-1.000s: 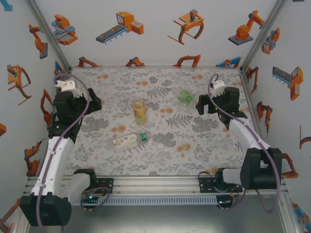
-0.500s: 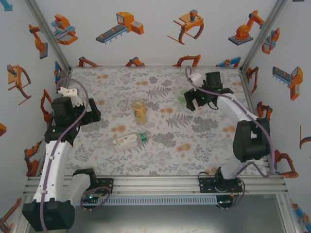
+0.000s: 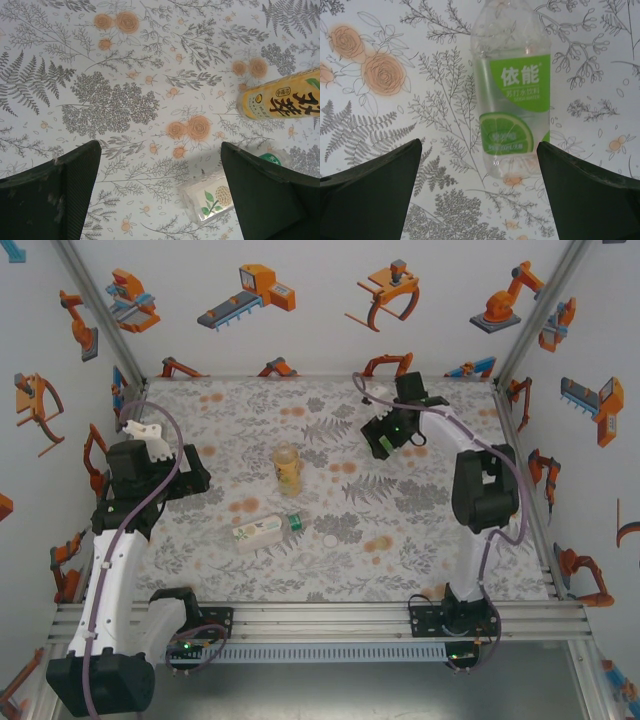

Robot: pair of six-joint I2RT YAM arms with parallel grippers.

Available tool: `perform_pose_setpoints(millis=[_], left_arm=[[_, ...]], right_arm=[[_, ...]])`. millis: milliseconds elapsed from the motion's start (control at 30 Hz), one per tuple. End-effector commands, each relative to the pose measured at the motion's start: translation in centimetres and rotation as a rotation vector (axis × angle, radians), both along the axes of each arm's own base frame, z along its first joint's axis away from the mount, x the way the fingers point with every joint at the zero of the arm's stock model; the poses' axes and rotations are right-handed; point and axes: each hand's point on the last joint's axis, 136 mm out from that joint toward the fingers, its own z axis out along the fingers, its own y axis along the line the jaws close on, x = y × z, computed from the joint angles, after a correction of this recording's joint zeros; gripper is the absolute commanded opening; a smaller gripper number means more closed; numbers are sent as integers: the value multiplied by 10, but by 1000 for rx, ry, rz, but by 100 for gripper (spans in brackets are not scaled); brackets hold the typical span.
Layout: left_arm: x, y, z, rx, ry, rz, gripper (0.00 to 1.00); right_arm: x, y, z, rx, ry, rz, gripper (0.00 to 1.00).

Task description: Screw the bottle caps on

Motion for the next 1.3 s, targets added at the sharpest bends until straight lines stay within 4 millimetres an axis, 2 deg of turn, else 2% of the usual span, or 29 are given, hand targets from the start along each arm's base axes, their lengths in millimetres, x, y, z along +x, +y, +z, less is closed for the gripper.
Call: perform_pose_setpoints(millis=[0, 300, 467, 967, 1267], left_arm=[[-2, -1, 0, 8, 3, -21, 97], [-2, 0, 1, 12, 0, -20, 97], [0, -1, -1, 0, 7, -20, 97], [2, -3, -6, -17, 29, -31, 97], [2, -6, -7, -24, 35, -41, 97]], right_arm=[[9, 3, 6, -33, -9, 21, 88], [35, 15, -2, -50, 10, 59, 88], [41, 22, -13, -36, 61, 76, 87], [43, 32, -45, -58, 131, 95, 79], [44, 38, -58, -78, 152, 103, 71]])
